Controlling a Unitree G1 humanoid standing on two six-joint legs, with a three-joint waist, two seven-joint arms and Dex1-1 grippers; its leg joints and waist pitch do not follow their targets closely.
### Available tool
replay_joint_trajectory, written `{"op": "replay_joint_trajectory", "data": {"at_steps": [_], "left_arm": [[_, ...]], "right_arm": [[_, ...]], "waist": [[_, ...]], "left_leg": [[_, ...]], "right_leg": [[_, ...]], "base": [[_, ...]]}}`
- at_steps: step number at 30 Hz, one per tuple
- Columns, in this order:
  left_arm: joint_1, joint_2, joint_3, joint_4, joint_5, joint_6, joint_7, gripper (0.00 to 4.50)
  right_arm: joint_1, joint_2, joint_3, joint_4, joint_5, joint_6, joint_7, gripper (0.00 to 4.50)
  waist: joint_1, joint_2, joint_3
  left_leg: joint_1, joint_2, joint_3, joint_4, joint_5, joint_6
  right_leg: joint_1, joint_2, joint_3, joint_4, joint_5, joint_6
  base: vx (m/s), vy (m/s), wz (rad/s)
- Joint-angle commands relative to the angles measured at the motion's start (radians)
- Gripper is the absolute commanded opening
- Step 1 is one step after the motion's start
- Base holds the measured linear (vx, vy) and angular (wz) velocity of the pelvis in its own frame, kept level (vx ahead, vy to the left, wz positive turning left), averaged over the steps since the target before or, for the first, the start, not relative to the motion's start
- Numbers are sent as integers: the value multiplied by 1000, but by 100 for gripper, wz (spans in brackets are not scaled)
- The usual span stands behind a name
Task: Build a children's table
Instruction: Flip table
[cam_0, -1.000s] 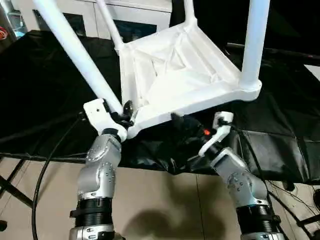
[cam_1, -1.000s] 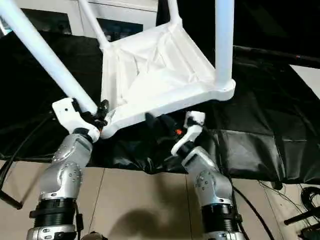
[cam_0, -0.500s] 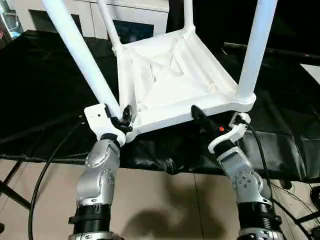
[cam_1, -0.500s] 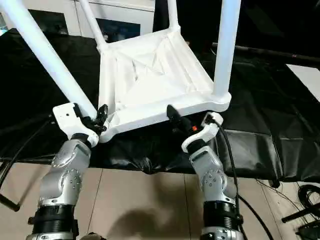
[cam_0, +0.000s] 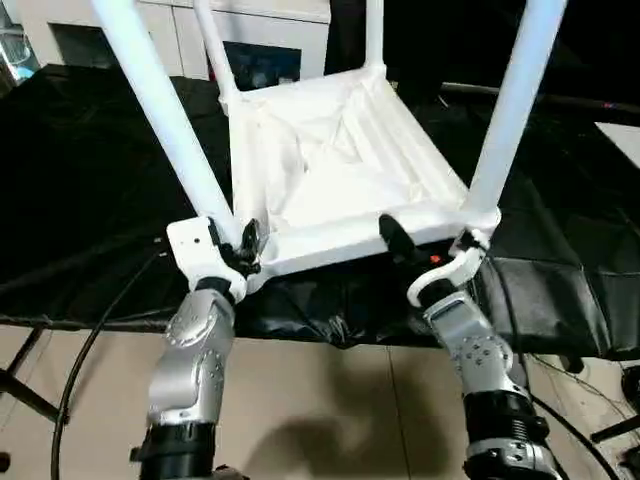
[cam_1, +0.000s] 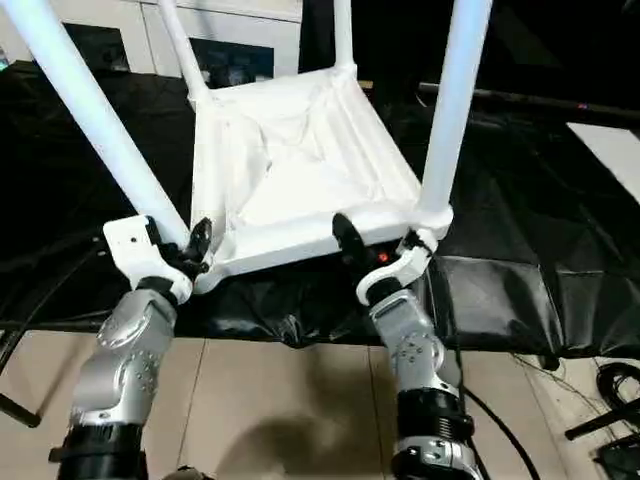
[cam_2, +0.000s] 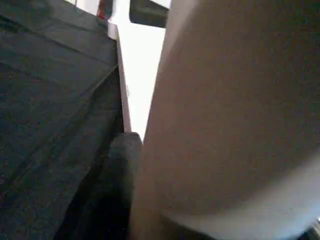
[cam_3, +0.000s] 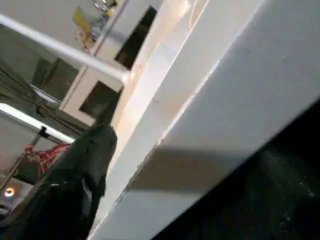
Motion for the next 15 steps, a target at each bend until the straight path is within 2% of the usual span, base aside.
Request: {"op": "replay_joint_trajectory", "data": {"at_steps": [1, 2, 3, 4, 5, 6, 7, 8, 9, 10, 11, 13, 14, 15], "left_arm": [[61, -68, -50, 18, -54, 44, -22, 225], [61, -68, -48, 18, -53, 46, -23, 225], [61, -69, -47, 17, -53, 48, -22, 225], [65, -68, -49, 16, -49, 48, -24, 225], [67, -73, -45, 13, -56, 53, -22, 225], [67, -75, -44, 12, -57, 54, -22, 225], [71, -82, -39, 2, -68, 62, -19, 225], [72, -86, -41, -10, -89, 71, -38, 225], [72, -85, -45, -11, -93, 78, -45, 225], [72, -82, -50, -13, -92, 83, -48, 225], [67, -75, -52, -15, -95, 94, -55, 225], [60, -67, -55, -20, -103, 108, -69, 225], [51, -58, -57, -20, -105, 116, -81, 225], [51, -58, -57, -20, -105, 116, -81, 225]], "right_arm": [[-18, -4, 9, -2, -2, 8, 2, 378], [-20, -3, 11, 2, -5, 5, 6, 372], [-26, 2, 3, 6, 11, 15, 8, 372], [-30, 8, -6, 12, 22, 14, 14, 363], [-37, 14, -21, 22, 41, 21, 13, 354], [-38, 16, -24, 25, 45, 22, 12, 336], [-44, 23, -40, 33, 61, 27, 8, 336], [-56, 27, -50, 38, 77, 30, 21, 326], [-64, 27, -56, 44, 85, 28, 27, 326], [-67, 27, -58, 43, 88, 26, 30, 326], [-75, 29, -61, 47, 94, 24, 34, 308], [-80, 30, -49, 41, 88, 16, 55, 289], [-83, 28, -32, 29, 87, 23, 93, 289], [-83, 28, -32, 29, 87, 23, 93, 281]], "waist": [[2, -15, -77], [7, -2, -77], [4, -19, -75], [8, -20, -74], [9, -14, -73], [6, -3, -72], [7, 3, -72], [7, 3, -73], [7, -5, -75], [9, -5, -74], [12, 7, -75], [14, 5, -76], [17, 0, -76], [21, 2, -76]], "left_leg": [[13, 8, 12, -65, -178, 5], [15, 9, 10, -67, -181, 5], [14, 9, 12, -67, -189, 7], [14, 10, 11, -69, -197, 6], [14, 10, 10, -70, -200, 5], [17, 12, 8, -73, -223, -2], [17, 12, 7, -73, -231, -7], [17, 11, 6, -73, -241, -15], [16, 11, 7, -73, -241, -15], [17, 11, 8, -72, -236, -13], [18, 11, 6, -72, -231, -16], [18, 11, 8, -71, -222, -19], [17, 10, 8, -71, -218, -18], [17, 11, 8, -71, -211, -17]], "right_leg": [[48, -26, 20, -61, -89, -151], [46, -29, 20, -60, -114, -150], [45, -27, 20, -65, -136, -143], [45, -31, 20, -65, -165, -137], [43, -32, 20, -64, -174, -133], [38, -31, 21, -68, -190, -128], [39, -30, 20, -68, -192, -126], [39, -30, 20, -67, -188, -125], [39, -30, 19, -65, -185, -128], [38, -30, 20, -67, -181, -128], [38, -31, 20, -64, -171, -130], [39, -29, 20, -64, -147, -131], [41, -29, 20, -63, -139, -134], [41, -30, 20, -61, -131, -135]], "base": [[0, 0, 0], [0, 0, 0], [0, 0, 0], [0, 0, 0], [0, 0, 0], [0, 0, 0], [0, 0, 0], [0, 0, 0], [0, 0, 0], [0, 0, 0], [0, 0, 0], [0, 0, 0], [0, 0, 0], [0, 0, 0]]}}
